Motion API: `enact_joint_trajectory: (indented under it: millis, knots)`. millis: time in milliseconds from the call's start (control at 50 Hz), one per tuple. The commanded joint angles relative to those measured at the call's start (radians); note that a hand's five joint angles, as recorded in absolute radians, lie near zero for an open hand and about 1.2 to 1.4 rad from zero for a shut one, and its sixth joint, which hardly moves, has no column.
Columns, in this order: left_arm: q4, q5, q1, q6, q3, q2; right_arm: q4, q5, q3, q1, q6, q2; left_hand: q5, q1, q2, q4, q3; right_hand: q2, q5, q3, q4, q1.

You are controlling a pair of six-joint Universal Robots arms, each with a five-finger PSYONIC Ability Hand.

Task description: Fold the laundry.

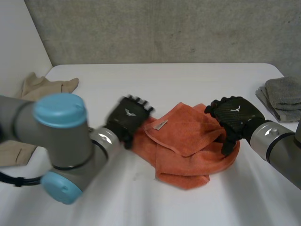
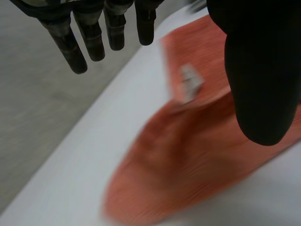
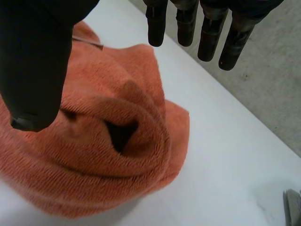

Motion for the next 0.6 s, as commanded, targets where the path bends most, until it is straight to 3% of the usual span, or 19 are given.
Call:
enact_joint_trajectory:
  millis: [20, 340, 600]
  knots:
    - [0.017, 0.071, -0.073, 0.018, 0.123, -0.176, 0.004, 0.003, 0.033, -0.028, -0.019, 0.002, 0.023, 0.052, 0.042, 0.040, 0.034, -0.045, -0.054, -0.040, -0.058, -0.026]
    - [0.167, 0.077, -0.082, 0.026, 0.297, -0.329, -0.054, -0.011, 0.149, -0.096, -0.025, -0.001, 0.436, 0.466, 0.455, 0.454, 0.448, -0.045, -0.054, -0.040, -0.058, -0.026]
    - [0.164, 0.075, -0.074, 0.029, 0.301, -0.291, -0.083, -0.008, 0.173, -0.115, 0.010, -0.008, 0.410, 0.440, 0.429, 0.427, 0.421, -0.045, -0.054, -0.040, -0.058, -0.026]
